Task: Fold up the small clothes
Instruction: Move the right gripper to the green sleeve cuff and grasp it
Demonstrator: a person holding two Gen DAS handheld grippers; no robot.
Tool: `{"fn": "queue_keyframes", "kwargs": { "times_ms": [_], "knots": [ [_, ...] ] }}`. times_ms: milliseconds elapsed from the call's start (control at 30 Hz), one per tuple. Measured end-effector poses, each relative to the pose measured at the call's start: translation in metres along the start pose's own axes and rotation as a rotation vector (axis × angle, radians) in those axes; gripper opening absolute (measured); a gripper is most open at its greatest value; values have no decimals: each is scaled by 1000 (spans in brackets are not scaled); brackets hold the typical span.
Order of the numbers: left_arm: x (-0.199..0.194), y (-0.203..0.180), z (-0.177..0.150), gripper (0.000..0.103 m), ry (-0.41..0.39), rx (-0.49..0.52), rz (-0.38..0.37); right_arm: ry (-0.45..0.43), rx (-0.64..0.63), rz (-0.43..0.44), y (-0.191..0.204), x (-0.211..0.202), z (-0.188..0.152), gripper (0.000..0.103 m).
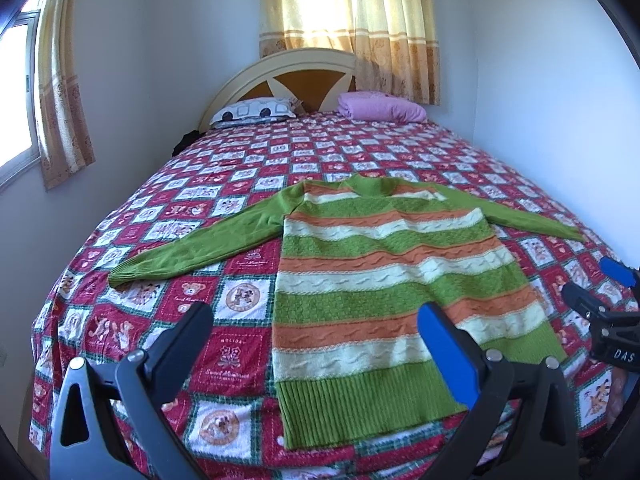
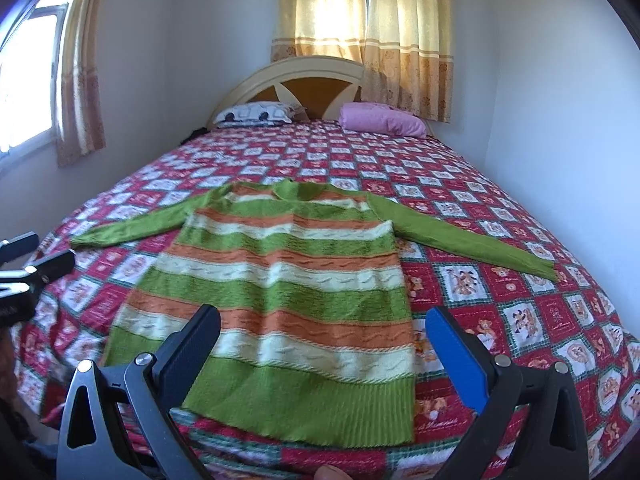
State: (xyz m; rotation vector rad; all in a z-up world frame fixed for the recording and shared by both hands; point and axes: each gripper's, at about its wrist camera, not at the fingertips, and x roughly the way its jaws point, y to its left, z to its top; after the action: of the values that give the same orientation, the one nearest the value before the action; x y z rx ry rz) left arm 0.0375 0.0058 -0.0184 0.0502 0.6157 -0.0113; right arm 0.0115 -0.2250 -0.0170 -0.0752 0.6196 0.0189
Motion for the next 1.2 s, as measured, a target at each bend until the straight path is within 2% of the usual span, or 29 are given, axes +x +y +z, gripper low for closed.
{"fn": "queue_keyframes", "kwargs": {
  "times_ms": [300, 667, 867, 1200],
  "knots": [
    [61, 2, 22, 103, 55, 32, 80, 89, 37, -96, -45, 57, -1, 102],
    [132, -27, 46, 103, 86, 93, 101, 156, 94, -206, -114, 111, 4, 102],
    [179, -47, 56, 103, 92, 138, 117, 212, 141, -271, -166, 141, 3, 102],
    [239, -65, 59, 103, 161, 164, 116, 247, 234, -409, -259, 179, 14, 102]
  ]
}}
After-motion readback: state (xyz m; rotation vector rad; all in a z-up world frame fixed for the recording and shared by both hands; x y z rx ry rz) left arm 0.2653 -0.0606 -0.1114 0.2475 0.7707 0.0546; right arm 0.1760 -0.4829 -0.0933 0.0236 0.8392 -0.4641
